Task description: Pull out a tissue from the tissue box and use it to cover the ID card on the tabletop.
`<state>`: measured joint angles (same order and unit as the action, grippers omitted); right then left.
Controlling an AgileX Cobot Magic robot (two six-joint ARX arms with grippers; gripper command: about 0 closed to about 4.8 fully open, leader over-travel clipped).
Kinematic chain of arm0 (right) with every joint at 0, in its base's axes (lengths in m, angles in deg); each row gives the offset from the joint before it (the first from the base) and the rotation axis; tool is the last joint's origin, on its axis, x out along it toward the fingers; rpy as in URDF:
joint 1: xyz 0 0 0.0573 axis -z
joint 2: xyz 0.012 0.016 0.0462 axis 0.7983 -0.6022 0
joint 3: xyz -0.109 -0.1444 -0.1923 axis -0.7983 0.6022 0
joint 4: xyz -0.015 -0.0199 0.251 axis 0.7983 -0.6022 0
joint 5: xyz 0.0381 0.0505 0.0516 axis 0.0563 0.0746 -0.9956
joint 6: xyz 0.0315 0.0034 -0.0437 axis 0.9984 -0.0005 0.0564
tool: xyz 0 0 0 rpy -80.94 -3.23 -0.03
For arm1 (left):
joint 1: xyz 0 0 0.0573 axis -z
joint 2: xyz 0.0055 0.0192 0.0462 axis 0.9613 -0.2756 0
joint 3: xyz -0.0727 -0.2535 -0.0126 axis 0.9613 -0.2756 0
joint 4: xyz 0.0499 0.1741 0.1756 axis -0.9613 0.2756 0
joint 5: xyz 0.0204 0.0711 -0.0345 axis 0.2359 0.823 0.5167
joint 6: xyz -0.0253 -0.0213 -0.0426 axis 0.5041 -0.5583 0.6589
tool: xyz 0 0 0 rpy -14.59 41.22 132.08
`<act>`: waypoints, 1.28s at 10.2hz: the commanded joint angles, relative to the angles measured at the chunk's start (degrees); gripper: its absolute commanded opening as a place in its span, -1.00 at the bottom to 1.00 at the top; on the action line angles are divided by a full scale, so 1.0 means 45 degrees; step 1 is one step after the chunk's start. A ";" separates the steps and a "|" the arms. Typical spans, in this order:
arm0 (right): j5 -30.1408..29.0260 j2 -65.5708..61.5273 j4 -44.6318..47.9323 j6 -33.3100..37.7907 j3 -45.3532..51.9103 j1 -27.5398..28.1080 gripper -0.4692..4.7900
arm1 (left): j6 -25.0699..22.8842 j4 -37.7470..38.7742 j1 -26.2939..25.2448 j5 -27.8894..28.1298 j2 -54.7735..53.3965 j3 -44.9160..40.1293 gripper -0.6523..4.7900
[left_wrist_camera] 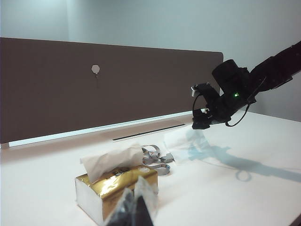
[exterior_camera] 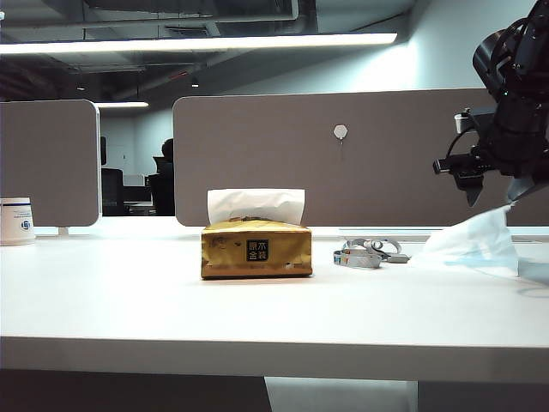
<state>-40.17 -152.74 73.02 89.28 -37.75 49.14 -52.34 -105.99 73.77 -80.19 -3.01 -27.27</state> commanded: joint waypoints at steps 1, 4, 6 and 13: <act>0.0495 0.0068 0.0194 0.0010 -0.0034 0.0228 0.43 | 0.0039 -0.0112 0.0005 -0.0063 -0.0005 0.0029 -0.78; 0.0340 0.0165 0.0724 0.0053 -0.0039 0.0486 0.46 | 0.0039 -0.0107 0.0005 -0.0053 -0.0010 0.0029 -0.78; 0.0000 0.1107 0.2098 0.0058 -0.0039 0.0491 0.46 | 0.0039 -0.0097 0.0005 0.0131 -0.0010 0.0029 -0.78; -0.2569 0.4687 -0.0622 -0.0005 -0.0034 0.1297 0.46 | 0.0039 0.0019 -0.0005 0.0816 -0.0005 0.0024 -0.78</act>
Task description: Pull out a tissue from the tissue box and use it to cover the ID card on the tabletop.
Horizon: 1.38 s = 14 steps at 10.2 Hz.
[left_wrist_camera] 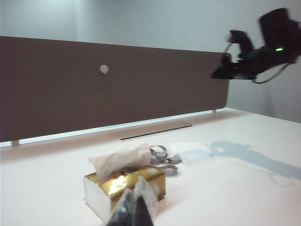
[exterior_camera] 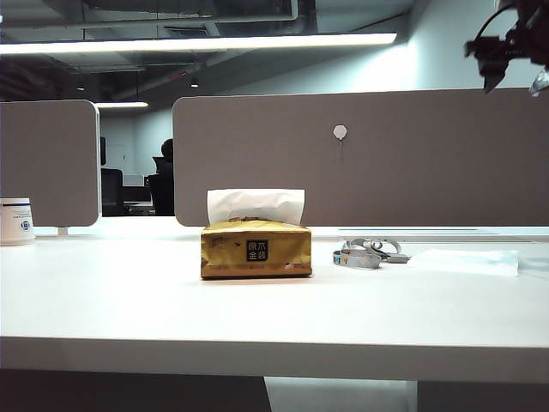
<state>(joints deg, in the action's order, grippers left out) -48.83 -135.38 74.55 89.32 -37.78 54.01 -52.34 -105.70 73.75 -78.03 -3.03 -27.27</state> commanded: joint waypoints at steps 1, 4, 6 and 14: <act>-0.1273 0.1574 -0.1695 -0.0165 -0.0024 0.0369 0.46 | 0.0039 0.0044 0.0000 0.0335 -0.0005 0.0024 -0.78; -0.2035 0.3657 -0.2657 -0.0491 0.0583 0.0374 0.46 | 0.0039 0.0044 -0.0005 0.0379 -0.0005 0.0024 -0.78; -0.2336 0.5455 -0.2642 -0.0500 0.2448 0.0374 0.45 | 0.0039 0.0044 -0.0005 0.0559 -0.0005 0.0024 -0.78; -0.2880 1.6062 -0.2118 -0.0889 0.9695 0.0355 -0.85 | 0.0039 0.0219 0.0000 0.0622 0.0000 0.0024 -0.78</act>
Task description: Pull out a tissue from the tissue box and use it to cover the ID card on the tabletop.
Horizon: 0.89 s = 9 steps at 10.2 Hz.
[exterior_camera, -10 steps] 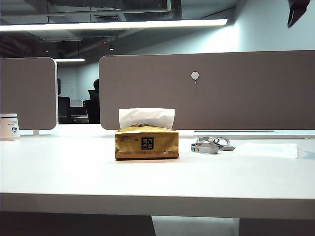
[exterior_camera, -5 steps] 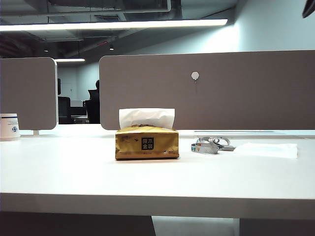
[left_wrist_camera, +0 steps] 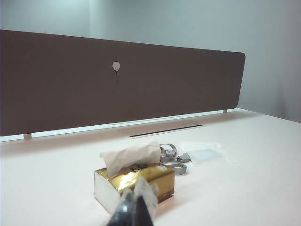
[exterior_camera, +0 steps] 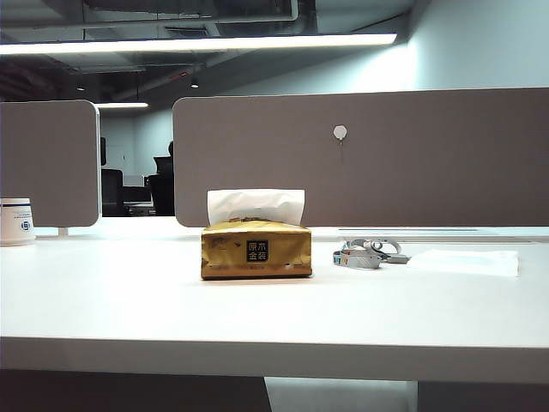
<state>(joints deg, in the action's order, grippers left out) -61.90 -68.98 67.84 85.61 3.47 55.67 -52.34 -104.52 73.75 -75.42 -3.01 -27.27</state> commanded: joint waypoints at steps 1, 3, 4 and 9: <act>0.0034 0.2210 -0.1486 -0.0073 0.0748 -0.0015 -0.84 | 0.0039 -0.0044 0.0000 0.0053 -0.0005 0.0024 -0.78; 0.0034 0.3109 -0.2040 -0.0092 0.1030 -0.0015 -0.84 | 0.0044 -0.0024 0.0000 0.0442 -0.0005 0.0024 -0.78; 0.0131 0.4391 -0.2487 -0.0097 0.1511 -0.0015 -0.84 | 0.0049 -0.0010 -0.0005 0.0612 -0.0005 0.0024 -0.78; 0.2302 0.4920 -0.1647 0.0631 0.2531 -0.0019 -0.84 | 0.0189 0.0301 0.0000 0.0806 -0.0010 0.0019 -0.78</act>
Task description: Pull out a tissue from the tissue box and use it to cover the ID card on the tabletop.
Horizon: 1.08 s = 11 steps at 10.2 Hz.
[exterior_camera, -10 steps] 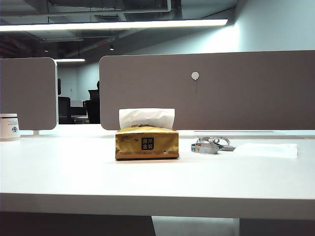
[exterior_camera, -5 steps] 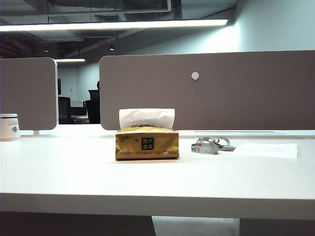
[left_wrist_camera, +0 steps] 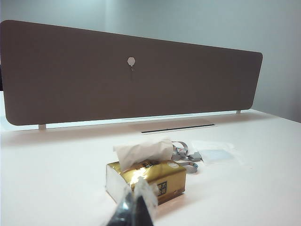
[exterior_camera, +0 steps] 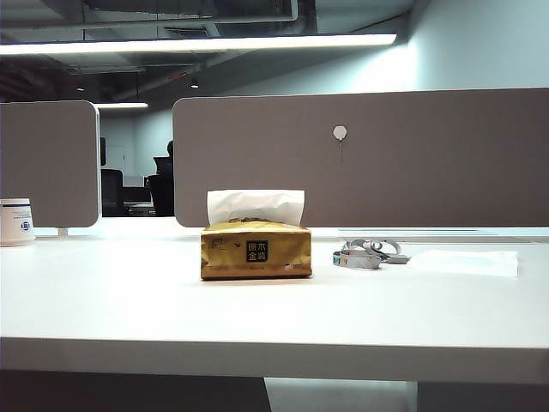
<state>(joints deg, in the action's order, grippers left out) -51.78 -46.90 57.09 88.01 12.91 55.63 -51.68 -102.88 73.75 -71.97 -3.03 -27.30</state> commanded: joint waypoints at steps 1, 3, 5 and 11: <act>0.0053 0.0015 0.0991 0.0189 0.0636 -0.0015 -0.84 | 0.0044 -0.0063 0.0000 0.0044 -0.0005 0.0024 -0.78; 0.0029 0.0024 0.3385 0.0413 0.2419 -0.0015 -0.84 | 0.0044 -0.0063 0.0000 0.0039 -0.0005 0.0024 -0.78; -0.1117 0.0024 0.3779 0.0384 0.3055 -0.0019 -0.84 | 0.0044 -0.0049 -0.0005 0.0044 -0.0005 0.0024 -0.78; -0.1923 0.0029 0.4566 -0.0160 0.4886 -0.0102 -0.84 | 0.0087 0.0593 0.0005 0.2166 -0.0005 0.0024 -0.78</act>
<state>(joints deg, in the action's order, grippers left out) -60.45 -46.88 77.04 88.16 34.74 55.13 -51.26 -100.65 73.75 -64.12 -3.03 -27.30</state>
